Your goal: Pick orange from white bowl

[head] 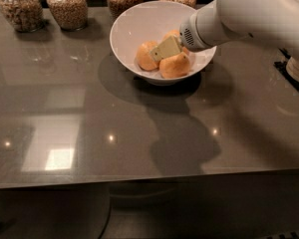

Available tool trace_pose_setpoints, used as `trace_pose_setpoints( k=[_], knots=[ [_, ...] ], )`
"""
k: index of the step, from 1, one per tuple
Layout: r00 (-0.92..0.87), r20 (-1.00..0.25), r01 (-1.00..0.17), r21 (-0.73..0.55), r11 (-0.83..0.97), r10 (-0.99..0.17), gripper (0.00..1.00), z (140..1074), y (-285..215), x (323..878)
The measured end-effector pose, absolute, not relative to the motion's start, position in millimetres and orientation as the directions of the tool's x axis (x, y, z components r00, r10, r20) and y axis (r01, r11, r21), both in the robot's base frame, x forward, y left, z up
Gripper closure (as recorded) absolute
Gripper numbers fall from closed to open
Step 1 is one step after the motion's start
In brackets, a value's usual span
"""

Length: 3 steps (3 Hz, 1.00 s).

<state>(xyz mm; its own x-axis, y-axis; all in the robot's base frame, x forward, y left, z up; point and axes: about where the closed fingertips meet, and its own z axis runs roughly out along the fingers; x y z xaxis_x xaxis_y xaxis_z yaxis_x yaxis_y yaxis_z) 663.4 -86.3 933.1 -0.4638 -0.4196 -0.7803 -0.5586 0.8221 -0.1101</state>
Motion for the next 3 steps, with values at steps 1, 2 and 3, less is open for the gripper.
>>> trace_pose_setpoints(
  k=[1,2,3],
  knots=[
    [-0.506,-0.754,-0.556,-0.085,0.827,-0.418,0.19,912.3,-85.5,666.5],
    [-0.538,-0.727,-0.563,-0.069,0.824,-0.427,0.21,892.9,-81.1,668.8],
    [-0.562,-0.703,-0.561,-0.065,0.825,-0.437,0.25,878.1,-82.0,667.5]
  ],
)
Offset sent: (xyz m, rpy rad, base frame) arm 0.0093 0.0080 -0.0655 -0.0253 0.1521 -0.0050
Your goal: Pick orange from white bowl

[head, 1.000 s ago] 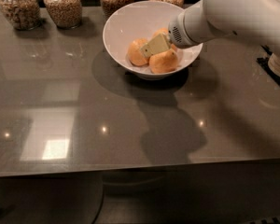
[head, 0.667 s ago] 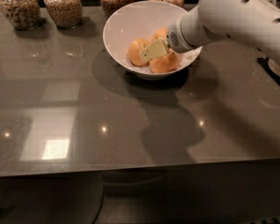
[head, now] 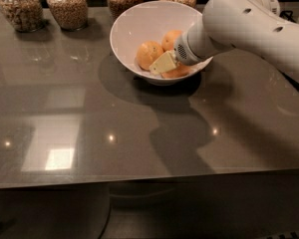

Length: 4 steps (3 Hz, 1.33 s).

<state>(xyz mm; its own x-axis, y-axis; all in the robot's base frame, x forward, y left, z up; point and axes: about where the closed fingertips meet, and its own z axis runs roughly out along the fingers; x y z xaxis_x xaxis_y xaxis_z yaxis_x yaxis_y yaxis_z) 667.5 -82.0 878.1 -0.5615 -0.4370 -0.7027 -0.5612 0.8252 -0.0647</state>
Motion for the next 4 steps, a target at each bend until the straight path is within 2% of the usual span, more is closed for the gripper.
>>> trace_pose_setpoints(
  k=[1,2,3,4],
  knots=[
    [-0.576,-0.687,-0.551,-0.075,0.831,-0.444,0.32,868.5,-87.7,668.8],
    [-0.571,-0.686,-0.529,-0.114,0.841,-0.452,0.31,865.6,-98.9,677.5],
    [-0.558,-0.689,-0.509,-0.156,0.847,-0.462,0.5,867.2,-107.6,686.6],
    [-0.558,-0.688,-0.51,-0.158,0.846,-0.464,0.73,866.6,-107.7,686.5]
  ],
)
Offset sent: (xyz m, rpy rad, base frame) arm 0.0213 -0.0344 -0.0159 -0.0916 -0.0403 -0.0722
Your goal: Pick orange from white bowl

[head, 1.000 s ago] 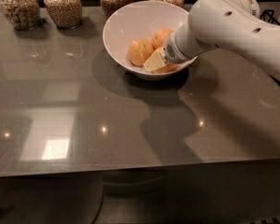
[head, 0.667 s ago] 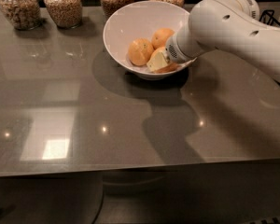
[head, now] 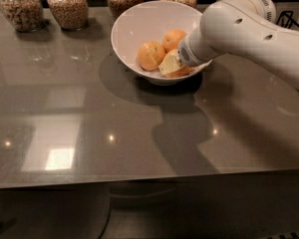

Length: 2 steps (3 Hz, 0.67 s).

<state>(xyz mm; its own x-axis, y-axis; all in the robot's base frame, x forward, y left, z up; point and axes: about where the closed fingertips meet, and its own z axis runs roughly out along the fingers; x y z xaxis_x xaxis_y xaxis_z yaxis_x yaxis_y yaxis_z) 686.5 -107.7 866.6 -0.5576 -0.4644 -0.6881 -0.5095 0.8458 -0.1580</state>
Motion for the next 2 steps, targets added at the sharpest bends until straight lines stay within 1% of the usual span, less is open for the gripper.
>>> trace_pose_setpoints(
  k=[1,2],
  knots=[
    [-0.553,-0.686,-0.527,-0.151,0.836,-0.472,0.95,868.0,-103.2,676.7],
    [-0.493,-0.73,-0.552,-0.159,0.819,-0.474,1.0,893.0,-95.6,666.1]
  ],
)
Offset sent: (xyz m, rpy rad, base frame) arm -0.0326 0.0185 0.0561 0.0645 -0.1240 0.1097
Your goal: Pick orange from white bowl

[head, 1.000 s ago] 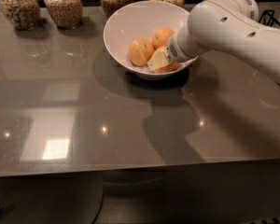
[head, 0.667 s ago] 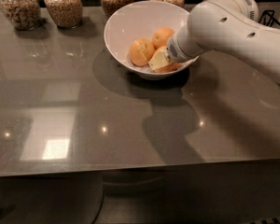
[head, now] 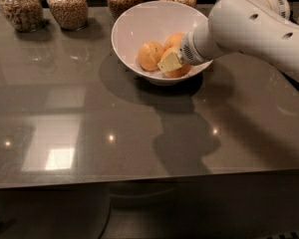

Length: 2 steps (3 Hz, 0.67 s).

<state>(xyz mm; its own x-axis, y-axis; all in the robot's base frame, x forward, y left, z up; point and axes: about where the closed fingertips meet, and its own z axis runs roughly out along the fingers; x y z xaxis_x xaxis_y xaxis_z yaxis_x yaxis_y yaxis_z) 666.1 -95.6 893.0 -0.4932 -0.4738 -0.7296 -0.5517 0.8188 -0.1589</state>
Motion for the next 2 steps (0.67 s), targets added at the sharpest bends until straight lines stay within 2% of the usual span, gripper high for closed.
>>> trace_pose_setpoints(
  k=[2],
  knots=[
    [-0.306,-0.84,-0.641,-0.166,0.749,-0.448,1.0,972.0,-90.3,635.0]
  ],
)
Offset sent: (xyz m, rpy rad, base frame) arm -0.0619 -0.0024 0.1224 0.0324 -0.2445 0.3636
